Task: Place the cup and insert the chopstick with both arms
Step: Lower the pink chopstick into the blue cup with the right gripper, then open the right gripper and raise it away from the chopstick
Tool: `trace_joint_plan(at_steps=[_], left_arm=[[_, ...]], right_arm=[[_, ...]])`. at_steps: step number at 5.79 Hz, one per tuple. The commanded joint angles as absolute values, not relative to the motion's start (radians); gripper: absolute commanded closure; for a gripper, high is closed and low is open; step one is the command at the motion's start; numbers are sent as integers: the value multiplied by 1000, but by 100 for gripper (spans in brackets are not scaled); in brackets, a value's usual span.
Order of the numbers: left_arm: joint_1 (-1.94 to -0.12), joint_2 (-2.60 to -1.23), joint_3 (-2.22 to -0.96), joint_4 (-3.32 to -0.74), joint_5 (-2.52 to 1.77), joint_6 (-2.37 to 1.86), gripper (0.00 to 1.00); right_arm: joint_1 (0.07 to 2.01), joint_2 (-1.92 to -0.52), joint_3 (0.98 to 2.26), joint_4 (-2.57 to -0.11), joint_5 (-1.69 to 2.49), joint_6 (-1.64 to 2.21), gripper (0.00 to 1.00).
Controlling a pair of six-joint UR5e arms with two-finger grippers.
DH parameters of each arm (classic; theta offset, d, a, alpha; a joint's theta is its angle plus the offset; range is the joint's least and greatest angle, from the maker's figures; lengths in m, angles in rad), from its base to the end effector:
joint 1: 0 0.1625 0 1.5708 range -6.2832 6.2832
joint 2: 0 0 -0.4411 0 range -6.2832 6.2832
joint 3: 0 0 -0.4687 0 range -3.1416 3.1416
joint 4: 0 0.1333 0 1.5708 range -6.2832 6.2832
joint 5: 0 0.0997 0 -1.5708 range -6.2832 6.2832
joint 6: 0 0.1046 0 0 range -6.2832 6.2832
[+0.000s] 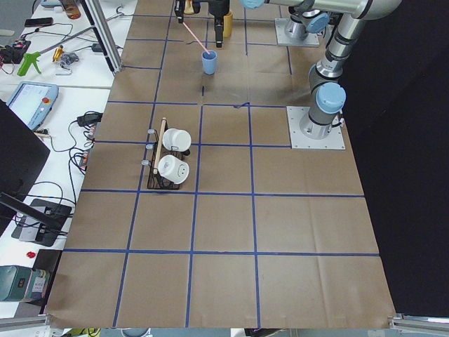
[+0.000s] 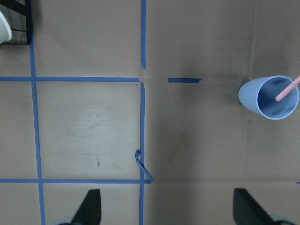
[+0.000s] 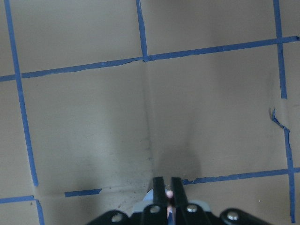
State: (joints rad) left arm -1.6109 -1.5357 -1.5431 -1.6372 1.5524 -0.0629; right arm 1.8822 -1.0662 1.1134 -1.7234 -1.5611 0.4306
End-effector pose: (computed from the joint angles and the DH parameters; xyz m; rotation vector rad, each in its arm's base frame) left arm -0.1572 -0.5458 0.5278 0.0357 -3.1232 -0.0071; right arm 0.3704 -0.7124 0.4330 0.1833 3.0855 -0.1465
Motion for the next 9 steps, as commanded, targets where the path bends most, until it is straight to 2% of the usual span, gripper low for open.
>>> trace_joint_plan(at_steps=[1, 2, 3, 4, 7, 9], left_arm=[[-1606, -1536, -1543, -1635, 1552, -66, 1], [-1606, -1536, -1543, -1635, 1552, -66, 1], [-1606, -1536, -1543, -1635, 1552, -66, 1], [-1606, -1536, -1543, -1637, 1552, -66, 1], [-1606, -1536, -1543, -1638, 1552, -66, 1], [-1606, -1536, -1543, -1638, 1552, -67, 1]], right_arm=[[1882, -1066, 1175, -1770, -1560, 430, 91], [1882, -1063, 1187, -1769, -1557, 420, 89], [1882, -1062, 1187, -1763, -1551, 416, 53], [1882, -1062, 1186, -1770, -1548, 414, 1], [1853, -1132, 1172, -1731, -1563, 378, 0], [1733, -1271, 1195, -1523, -1563, 210, 0]])
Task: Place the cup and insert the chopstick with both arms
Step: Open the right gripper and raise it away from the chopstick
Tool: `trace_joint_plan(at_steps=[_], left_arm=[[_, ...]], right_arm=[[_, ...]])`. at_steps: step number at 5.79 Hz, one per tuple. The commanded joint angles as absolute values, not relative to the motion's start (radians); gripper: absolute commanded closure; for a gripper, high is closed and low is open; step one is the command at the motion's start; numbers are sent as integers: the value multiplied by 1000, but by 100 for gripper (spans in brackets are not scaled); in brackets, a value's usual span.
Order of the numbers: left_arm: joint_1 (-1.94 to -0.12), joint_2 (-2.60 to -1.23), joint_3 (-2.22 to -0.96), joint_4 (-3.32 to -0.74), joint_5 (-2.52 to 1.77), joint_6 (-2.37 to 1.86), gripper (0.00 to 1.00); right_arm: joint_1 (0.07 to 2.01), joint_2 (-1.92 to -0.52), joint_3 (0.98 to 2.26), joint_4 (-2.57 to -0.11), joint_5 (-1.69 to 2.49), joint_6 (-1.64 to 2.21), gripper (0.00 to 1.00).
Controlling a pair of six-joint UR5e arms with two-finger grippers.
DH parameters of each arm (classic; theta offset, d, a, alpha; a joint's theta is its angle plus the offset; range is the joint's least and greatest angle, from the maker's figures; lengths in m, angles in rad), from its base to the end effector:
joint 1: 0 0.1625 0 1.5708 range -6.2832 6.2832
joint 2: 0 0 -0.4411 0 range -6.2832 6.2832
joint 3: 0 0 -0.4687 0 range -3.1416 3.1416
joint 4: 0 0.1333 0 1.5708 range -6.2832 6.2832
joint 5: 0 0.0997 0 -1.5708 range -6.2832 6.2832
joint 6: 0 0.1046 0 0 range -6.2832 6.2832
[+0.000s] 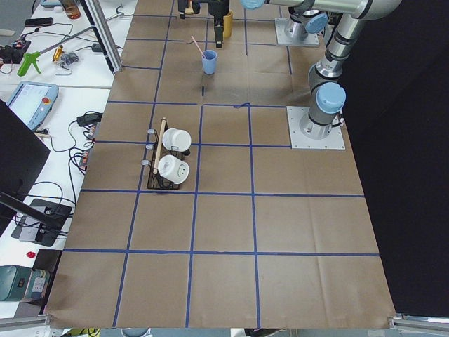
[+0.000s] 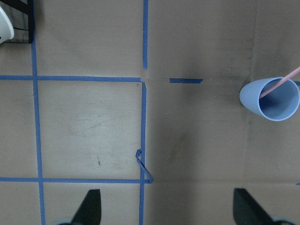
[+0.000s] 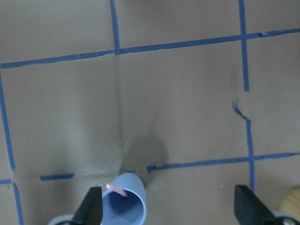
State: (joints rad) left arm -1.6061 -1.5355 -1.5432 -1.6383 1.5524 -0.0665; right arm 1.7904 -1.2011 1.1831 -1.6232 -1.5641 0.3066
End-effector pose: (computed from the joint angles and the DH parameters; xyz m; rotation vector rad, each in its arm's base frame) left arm -0.1546 -0.5463 0.5277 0.0488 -3.1231 -0.0087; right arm 0.2909 -0.6880 0.4849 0.1351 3.1122 -0.1032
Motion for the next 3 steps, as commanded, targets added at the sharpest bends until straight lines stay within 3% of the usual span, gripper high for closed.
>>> trace_joint_plan(at_steps=[1, 3], left_arm=[[-1606, -1536, -1543, -1638, 1552, -67, 1], [-1609, -1529, -1551, -1638, 1554, -71, 1]], right_arm=[[1654, -1338, 1244, -1478, -1563, 104, 0], [1609, -1431, 1389, -1538, -1562, 49, 0]])
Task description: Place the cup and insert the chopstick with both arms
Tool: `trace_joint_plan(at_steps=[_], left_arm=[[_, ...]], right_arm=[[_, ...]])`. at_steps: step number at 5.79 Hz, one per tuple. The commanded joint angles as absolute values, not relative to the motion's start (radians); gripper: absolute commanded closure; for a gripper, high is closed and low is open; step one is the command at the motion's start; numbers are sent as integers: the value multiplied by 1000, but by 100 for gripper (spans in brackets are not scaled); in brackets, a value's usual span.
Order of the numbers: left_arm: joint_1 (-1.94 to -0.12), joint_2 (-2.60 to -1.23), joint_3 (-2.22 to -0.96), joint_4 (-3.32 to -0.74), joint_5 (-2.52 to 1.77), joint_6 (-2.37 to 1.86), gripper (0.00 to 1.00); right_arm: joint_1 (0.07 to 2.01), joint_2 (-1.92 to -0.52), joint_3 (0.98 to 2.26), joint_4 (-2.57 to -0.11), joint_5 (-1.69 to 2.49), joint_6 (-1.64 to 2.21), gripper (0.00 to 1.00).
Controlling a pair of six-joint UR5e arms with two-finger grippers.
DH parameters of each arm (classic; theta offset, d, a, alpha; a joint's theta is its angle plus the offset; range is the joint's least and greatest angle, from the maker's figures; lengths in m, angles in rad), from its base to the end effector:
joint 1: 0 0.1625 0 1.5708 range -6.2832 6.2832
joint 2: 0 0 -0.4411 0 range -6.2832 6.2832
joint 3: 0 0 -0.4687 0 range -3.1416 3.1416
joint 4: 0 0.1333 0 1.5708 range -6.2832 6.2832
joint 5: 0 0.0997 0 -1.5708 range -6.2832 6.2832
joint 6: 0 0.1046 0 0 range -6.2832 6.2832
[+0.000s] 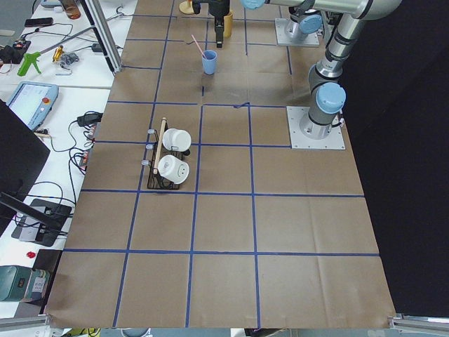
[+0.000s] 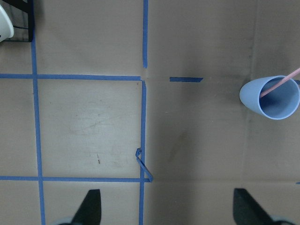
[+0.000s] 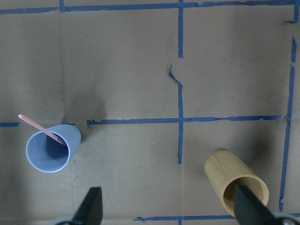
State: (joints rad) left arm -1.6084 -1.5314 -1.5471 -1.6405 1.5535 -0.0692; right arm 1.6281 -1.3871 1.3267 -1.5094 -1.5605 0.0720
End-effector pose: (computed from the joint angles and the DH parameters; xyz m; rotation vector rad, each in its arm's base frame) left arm -0.1557 -0.5439 0.5276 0.0495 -3.1243 -0.0118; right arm 0.1713 -0.6393 0.5198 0.0230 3.1313 0.0026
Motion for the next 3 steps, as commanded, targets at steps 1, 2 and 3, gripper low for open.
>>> trace_joint_plan(at_steps=[1, 2, 3], left_arm=[[-1614, -1529, -1551, -1635, 1552, -74, 1], [-1611, -1529, -1551, -1637, 1552, -72, 1], [-1612, -1528, -1551, -1637, 1552, -74, 1]], right_arm=[[1600, -1442, 1414, -1557, -1566, 45, 0], [1598, -1466, 1434, -1554, -1566, 43, 0], [1573, -1486, 1448, -1565, -1566, 26, 0]])
